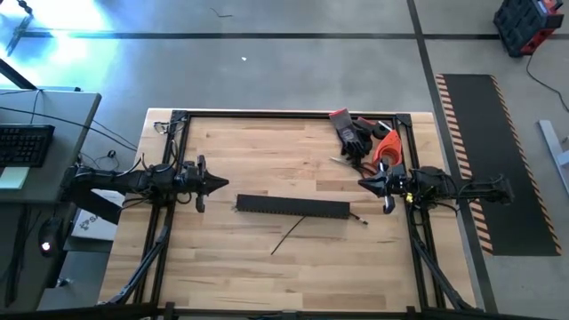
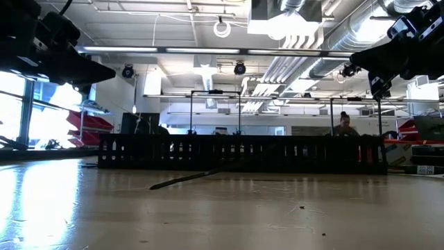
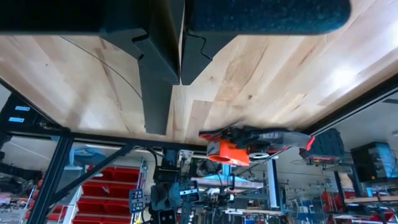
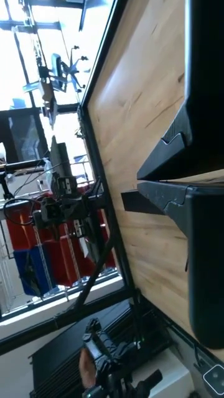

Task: Ziptie cables
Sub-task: Return to Home Position

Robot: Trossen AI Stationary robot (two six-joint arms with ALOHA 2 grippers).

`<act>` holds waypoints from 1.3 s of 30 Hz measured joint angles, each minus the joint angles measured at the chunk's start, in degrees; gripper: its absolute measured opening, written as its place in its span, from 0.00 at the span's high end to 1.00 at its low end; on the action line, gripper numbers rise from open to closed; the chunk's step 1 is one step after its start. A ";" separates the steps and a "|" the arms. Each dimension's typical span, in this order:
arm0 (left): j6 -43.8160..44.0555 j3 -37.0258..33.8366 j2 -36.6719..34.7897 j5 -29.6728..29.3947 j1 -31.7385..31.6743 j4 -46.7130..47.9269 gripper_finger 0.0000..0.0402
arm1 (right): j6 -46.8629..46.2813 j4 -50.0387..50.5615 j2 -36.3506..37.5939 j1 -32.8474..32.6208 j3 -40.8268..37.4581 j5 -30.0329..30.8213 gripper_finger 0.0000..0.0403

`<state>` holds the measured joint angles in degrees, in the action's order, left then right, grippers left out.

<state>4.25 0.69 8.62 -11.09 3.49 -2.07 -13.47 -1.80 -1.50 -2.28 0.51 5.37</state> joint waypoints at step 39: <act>0.07 0.04 -8.44 -0.02 -0.50 -0.53 1.00 | 0.00 -0.13 1.18 -2.23 -0.02 0.17 1.00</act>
<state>4.32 0.73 0.19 -11.11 2.98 -2.60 -13.47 -1.93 -0.32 -4.51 0.49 5.54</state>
